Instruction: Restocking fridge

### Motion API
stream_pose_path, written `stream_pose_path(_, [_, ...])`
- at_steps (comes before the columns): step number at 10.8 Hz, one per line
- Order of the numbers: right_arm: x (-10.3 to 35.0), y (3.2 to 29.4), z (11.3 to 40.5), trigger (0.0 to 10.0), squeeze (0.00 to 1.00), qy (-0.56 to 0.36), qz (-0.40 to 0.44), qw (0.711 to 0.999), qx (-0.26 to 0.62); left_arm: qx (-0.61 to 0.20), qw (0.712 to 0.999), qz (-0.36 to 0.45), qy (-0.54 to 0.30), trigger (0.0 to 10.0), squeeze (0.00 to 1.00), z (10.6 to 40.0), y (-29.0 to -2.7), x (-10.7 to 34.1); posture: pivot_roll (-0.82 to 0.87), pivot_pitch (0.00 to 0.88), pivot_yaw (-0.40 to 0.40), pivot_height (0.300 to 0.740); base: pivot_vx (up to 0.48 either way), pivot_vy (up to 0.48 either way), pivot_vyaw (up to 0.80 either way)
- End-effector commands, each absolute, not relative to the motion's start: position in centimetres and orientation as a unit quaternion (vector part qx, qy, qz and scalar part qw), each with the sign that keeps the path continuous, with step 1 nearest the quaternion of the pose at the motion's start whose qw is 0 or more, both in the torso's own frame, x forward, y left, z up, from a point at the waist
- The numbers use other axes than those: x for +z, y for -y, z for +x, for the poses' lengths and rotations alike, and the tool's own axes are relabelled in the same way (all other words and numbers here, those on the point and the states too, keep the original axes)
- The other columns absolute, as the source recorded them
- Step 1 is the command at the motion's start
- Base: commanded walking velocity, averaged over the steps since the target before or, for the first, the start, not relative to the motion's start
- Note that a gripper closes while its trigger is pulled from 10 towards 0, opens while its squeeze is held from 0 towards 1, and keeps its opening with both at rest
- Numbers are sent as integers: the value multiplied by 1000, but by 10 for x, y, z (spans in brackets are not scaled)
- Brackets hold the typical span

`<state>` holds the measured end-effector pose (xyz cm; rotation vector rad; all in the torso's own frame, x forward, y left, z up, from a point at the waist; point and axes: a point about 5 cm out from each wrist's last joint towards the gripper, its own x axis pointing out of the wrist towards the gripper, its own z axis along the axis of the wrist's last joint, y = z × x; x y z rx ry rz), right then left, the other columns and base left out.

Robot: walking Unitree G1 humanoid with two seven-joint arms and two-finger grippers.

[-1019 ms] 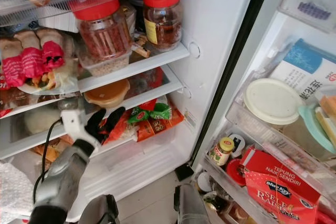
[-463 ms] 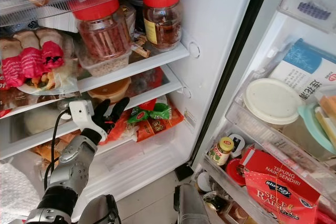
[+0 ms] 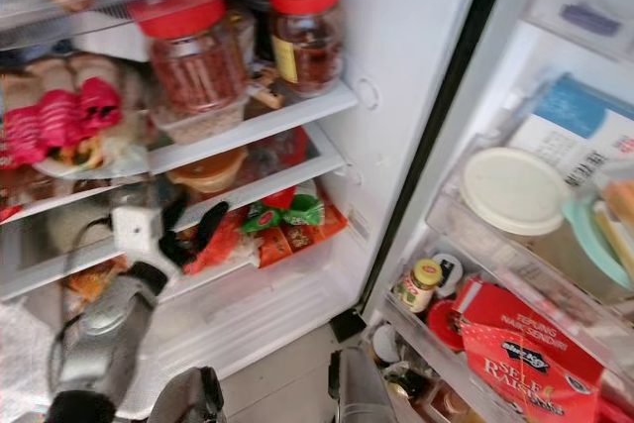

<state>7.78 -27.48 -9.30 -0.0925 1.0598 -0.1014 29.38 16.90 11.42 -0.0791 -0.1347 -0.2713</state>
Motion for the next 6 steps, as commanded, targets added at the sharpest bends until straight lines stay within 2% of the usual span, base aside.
stream_pose_path(1, [-94, 277, 70, 10000, 0, -515, -44, 855, -52, -139, 987, -16, 81, 10000, 0, 290, -168, 119, -245, 152, -1, 616, 0, 0, 0])
stream_pose_path(6, [-94, 276, 70, 10000, 0, -517, -43, 854, -51, -60, 997, 21, 39, 10000, 0, 263, -187, 99, -240, 147, -1, 616, 0, 0, 0])
